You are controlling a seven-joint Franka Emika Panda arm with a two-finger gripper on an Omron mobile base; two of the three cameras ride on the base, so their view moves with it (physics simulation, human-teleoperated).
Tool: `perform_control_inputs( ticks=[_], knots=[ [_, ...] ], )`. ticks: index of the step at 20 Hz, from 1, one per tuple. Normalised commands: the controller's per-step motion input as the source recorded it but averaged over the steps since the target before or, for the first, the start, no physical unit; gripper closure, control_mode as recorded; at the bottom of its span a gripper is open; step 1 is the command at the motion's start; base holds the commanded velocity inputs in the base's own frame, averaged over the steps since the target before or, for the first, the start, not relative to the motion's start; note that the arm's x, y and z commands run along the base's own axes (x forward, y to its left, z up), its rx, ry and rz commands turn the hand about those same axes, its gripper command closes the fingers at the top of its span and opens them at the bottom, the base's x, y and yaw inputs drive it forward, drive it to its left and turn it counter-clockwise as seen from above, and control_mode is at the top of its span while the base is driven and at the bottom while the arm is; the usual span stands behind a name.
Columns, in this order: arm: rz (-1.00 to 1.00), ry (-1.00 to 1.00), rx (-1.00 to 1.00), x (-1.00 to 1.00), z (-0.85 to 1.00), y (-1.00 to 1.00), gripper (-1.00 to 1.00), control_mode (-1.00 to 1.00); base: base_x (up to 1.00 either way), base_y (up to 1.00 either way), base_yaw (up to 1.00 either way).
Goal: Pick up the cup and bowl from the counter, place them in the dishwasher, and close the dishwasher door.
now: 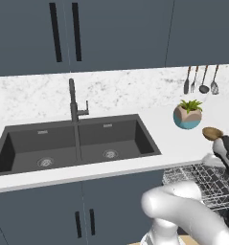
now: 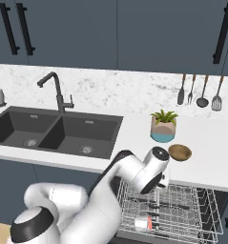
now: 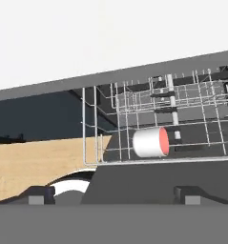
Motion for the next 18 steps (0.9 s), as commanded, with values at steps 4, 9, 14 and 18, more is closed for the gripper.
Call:
perform_control_inputs(
  ticks=[4, 9, 14, 18],
  knots=[
    [0.2, 0.13, -0.11, 0.0, 0.67, -0.59, -1.0, -1.0, 0.0, 0.0, 0.0],
    [0.15, 0.04, -0.04, 0.33, 0.15, -0.25, -1.0, -1.0, 0.0, 0.0, 0.0],
    [0.11, 0.0, -0.03, 0.56, 0.14, -0.16, -1.0, -1.0, 0.0, 0.0, 0.0],
    [0.02, 0.0, 0.0, 0.49, 0.1, -0.23, -1.0, -1.0, 0.0, 0.0, 0.0]
  ],
)
